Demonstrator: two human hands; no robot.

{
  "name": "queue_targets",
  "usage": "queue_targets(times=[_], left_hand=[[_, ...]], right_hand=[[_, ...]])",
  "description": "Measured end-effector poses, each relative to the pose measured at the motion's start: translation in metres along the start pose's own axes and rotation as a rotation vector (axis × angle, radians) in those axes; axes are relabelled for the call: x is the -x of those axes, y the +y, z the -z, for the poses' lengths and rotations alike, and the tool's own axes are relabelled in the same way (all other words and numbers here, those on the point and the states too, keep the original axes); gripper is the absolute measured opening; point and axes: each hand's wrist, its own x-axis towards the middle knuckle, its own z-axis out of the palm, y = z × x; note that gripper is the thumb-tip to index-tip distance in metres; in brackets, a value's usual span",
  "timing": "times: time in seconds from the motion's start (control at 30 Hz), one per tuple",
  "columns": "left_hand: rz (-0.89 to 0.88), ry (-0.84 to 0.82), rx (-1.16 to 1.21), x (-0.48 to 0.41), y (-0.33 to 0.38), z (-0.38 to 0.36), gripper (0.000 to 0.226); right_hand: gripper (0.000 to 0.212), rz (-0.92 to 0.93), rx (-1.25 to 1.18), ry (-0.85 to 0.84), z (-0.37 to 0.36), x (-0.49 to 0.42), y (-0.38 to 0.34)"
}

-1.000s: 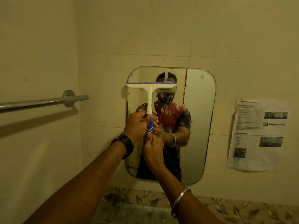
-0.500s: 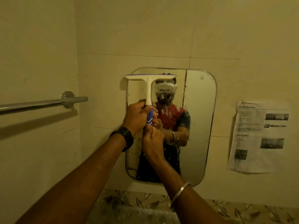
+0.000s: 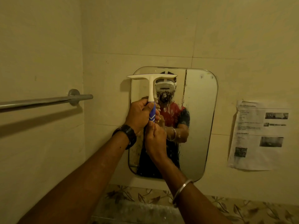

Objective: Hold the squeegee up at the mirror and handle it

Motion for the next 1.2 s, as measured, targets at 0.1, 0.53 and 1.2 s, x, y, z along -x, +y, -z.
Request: queue_targets(times=[0.1, 0.53, 1.2], left_hand=[[0.034, 0.026, 0.010, -0.001, -0.008, -0.003, 0.018], [0.091, 0.037, 0.034, 0.034, -0.033, -0.006, 0.021], [0.068, 0.050, 0.022, 0.033, -0.047, -0.028, 0.037]], right_hand=[[0.043, -0.027, 0.026, -0.016, 0.002, -0.001, 0.007], [0.044, -0.060, 0.062, -0.043, 0.012, 0.040, 0.026], [0.047, -0.021, 0.113, -0.020, 0.041, 0.033, 0.040]])
